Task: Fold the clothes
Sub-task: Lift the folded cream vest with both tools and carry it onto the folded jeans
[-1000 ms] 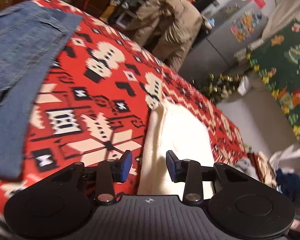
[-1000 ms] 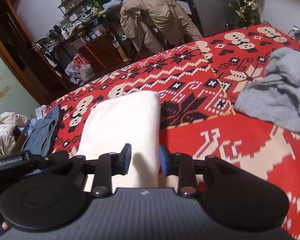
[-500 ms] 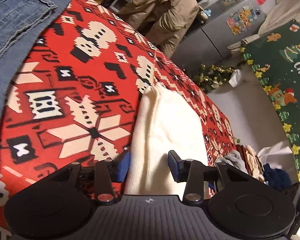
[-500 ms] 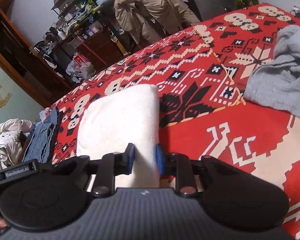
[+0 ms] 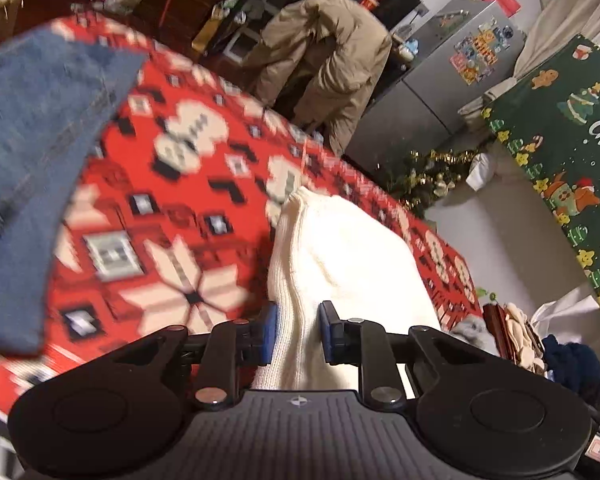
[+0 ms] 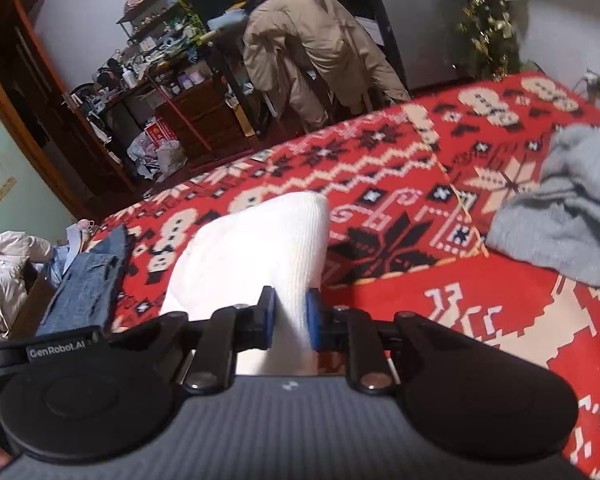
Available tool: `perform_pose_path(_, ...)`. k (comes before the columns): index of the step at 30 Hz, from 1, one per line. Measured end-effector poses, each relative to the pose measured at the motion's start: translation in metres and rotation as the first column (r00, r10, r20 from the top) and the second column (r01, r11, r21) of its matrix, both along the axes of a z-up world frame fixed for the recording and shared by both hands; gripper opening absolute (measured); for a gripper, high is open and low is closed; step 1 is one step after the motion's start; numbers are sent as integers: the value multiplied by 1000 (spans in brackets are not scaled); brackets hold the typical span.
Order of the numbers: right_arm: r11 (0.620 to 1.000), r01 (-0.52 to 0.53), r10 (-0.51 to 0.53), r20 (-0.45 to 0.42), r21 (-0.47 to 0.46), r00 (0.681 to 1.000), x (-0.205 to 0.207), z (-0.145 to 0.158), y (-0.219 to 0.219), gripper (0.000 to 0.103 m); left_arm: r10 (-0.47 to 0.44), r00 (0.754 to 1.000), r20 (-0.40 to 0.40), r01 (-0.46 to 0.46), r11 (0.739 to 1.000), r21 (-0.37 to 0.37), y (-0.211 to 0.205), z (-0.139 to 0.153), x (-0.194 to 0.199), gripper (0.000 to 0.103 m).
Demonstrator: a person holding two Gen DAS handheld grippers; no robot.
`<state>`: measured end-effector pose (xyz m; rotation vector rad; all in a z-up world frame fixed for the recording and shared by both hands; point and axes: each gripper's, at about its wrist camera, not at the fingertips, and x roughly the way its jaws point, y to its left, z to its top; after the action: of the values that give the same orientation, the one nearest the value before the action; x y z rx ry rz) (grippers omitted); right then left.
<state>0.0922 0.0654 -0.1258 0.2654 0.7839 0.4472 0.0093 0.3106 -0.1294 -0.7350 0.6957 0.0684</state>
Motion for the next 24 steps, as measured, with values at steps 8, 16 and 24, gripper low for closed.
perform_pose_path(8,997,-67,62,101,46,993,-28,73,87,17,62,995,75,-70,992,105,87,83,-35,22)
perform_pose_path(16,983,-139,125,115,118,985,-30,86,225,17,160,984,78,-168,981,99,211,82,-51,22)
perform_pose_path(24,982,-162,158,42,99,987,-16,25,319,17,224,974,26,-225,974,12,292,15,-47,22)
